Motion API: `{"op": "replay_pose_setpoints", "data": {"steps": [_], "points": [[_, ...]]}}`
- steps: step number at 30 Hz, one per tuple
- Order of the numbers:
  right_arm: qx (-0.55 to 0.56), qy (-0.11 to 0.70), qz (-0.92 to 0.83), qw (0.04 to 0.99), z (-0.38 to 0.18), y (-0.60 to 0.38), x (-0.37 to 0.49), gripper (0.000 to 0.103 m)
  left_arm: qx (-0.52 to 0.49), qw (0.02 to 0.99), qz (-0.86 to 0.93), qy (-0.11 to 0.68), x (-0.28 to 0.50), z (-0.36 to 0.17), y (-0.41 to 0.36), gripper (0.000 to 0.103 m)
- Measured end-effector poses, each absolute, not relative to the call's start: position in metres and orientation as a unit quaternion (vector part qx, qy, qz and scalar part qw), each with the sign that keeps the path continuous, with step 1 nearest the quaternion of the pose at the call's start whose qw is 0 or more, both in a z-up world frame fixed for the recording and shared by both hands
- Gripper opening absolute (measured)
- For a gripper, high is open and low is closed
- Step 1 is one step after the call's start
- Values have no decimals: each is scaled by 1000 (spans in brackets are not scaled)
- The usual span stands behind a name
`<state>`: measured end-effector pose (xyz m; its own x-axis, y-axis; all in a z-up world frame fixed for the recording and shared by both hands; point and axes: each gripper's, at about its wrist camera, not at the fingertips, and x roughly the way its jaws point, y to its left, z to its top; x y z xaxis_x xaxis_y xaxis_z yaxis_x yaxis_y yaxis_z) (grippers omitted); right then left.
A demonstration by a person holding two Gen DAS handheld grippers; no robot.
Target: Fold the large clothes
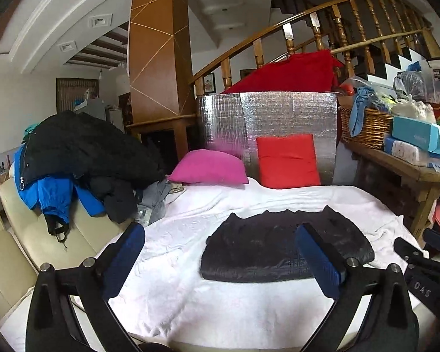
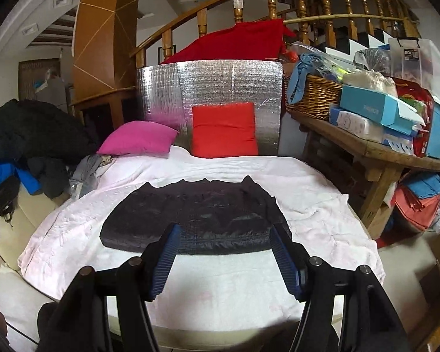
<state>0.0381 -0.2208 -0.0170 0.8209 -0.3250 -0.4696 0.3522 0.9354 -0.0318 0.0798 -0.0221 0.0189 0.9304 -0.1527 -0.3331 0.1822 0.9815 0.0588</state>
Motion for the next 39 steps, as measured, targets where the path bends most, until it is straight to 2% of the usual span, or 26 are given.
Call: {"op": "replay_pose_setpoints", "data": {"steps": [39], "points": [[39,236,-181,954,-18,-225,42,67,40,980,-83,173,76,17,-23,102]]}}
